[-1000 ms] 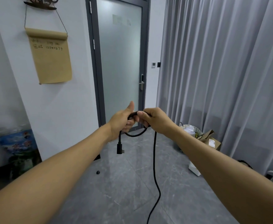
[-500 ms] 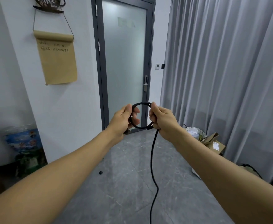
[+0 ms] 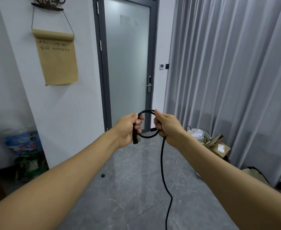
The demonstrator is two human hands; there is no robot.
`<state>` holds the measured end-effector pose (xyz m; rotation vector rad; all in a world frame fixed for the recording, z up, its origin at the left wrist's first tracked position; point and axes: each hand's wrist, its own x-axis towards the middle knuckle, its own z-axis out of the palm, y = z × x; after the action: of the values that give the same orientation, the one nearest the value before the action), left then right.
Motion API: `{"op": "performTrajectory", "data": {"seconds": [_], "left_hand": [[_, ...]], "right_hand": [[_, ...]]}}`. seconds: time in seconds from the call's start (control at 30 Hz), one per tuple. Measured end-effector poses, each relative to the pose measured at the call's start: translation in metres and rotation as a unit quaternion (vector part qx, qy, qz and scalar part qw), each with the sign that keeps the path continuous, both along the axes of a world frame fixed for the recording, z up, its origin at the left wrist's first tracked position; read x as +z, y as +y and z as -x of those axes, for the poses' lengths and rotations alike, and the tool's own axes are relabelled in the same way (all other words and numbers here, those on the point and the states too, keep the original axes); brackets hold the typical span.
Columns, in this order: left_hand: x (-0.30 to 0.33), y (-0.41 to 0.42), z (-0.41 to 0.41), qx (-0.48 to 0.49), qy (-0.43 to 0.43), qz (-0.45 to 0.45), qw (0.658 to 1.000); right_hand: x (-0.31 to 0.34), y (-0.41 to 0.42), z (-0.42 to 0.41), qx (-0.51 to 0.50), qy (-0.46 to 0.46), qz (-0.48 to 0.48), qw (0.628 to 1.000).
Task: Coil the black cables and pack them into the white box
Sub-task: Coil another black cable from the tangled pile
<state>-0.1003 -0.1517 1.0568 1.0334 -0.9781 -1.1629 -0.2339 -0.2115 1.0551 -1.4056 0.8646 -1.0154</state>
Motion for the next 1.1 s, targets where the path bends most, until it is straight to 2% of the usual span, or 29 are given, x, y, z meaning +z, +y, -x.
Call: {"op": "performTrajectory", "data": {"seconds": [0.1,0.3,0.4,0.5,0.73,0.83,0.93,1.1], "left_hand": [[-0.004,-0.002,0.004,0.008,0.030,-0.009,0.999],[-0.005,0.002,0.003,-0.022,0.006,-0.007,1.000],[-0.005,-0.001,-0.003,-0.008,0.028,-0.005,1.000],[-0.008,-0.004,-0.015,0.033,0.071,-0.007,0.997],[-0.011,-0.005,-0.069,0.202,0.167,-0.009,0.965],[-0.013,-0.005,-0.084,0.259,0.187,-0.012,0.948],[-0.013,-0.005,-0.089,0.292,0.150,-0.012,0.944],[-0.019,-0.008,-0.072,0.308,-0.054,0.029,0.949]], "right_hand": [[-0.002,0.002,0.000,0.004,0.013,-0.002,1.000],[-0.005,-0.001,0.001,0.029,0.017,-0.017,0.999],[-0.011,-0.003,-0.001,0.043,0.021,-0.002,0.999],[-0.023,-0.010,0.001,0.041,0.009,0.011,0.999],[-0.051,-0.030,0.031,-0.017,0.115,0.081,0.990],[-0.056,-0.040,0.038,-0.039,0.113,0.081,0.990],[-0.055,-0.042,0.039,-0.038,0.158,0.120,0.979],[-0.039,-0.029,0.023,-0.043,0.329,0.280,0.901]]}}
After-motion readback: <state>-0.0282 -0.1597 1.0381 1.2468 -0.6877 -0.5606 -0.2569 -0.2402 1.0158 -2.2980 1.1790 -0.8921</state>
